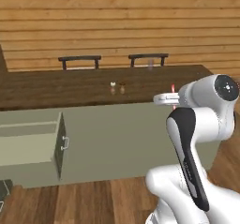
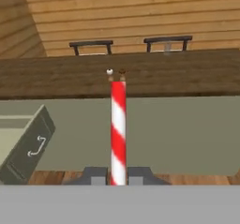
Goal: Take a straw from the drawer in front and place it inside the glass cup on the dining counter.
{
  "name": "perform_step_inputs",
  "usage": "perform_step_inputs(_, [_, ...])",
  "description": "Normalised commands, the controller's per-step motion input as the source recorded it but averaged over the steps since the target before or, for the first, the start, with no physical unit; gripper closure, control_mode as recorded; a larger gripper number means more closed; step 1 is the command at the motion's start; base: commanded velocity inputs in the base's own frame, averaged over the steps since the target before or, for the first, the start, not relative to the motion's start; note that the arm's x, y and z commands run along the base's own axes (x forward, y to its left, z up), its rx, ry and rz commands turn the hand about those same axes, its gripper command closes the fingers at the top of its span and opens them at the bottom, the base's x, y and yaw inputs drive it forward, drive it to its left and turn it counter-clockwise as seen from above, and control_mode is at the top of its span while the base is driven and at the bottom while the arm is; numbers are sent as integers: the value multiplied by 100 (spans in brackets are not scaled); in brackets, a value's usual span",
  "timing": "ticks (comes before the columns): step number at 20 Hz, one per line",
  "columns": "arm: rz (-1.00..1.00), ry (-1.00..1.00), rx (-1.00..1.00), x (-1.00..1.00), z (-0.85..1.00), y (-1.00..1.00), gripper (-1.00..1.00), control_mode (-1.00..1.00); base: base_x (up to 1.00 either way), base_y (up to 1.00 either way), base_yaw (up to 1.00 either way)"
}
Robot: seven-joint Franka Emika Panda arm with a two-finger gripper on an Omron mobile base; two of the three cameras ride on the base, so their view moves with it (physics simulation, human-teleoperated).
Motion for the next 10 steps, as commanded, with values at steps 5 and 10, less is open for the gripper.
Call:
perform_step_inputs(5, [0, 0, 0, 0, 0, 0, 100, 100, 29, -100, -20])
perform_step_inputs(10, [0, 0, 0, 0, 0, 0, 100, 100, 45, -100, -11])
